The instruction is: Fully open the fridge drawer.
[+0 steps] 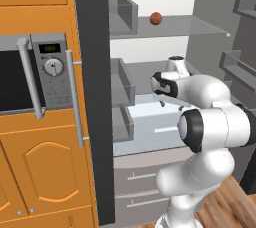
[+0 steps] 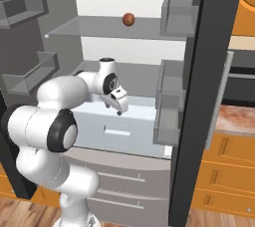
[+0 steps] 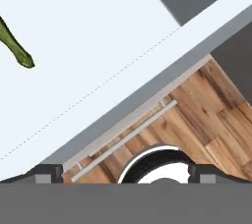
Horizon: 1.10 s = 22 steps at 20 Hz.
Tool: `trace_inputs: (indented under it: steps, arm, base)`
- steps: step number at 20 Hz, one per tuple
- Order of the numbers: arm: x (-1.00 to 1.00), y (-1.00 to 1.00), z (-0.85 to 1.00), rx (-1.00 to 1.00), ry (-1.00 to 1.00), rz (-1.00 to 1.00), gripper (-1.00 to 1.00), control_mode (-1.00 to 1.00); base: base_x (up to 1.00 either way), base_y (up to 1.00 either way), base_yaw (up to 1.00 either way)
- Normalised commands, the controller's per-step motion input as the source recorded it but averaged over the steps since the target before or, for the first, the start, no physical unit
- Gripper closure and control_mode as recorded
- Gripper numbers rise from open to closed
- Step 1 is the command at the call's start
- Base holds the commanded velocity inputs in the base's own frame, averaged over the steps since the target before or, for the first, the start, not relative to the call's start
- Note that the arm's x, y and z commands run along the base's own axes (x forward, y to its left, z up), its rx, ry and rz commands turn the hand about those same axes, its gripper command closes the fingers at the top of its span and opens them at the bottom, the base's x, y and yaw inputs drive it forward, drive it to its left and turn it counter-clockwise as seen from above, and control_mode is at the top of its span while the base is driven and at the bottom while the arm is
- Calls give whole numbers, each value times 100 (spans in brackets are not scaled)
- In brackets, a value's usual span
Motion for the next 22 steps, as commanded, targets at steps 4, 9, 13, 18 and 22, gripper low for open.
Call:
trace_inputs:
  steps: [4,9,13,18,22]
  arm:
    - [-80,-43,-26,3,16,-13,-100,-100]
    - [-85,-43,-28,3,15,-12,-100,-100]
    - [-89,-40,-32,1,15,-12,-100,-100]
    - [-87,-38,-34,1,15,-12,-100,-100]
    - [-86,-34,-34,0,15,-11,-100,-100]
  base:
    - [0,0,0]
    - [0,0,0]
    - [0,0,0]
    - [0,0,0]
    - [0,0,0]
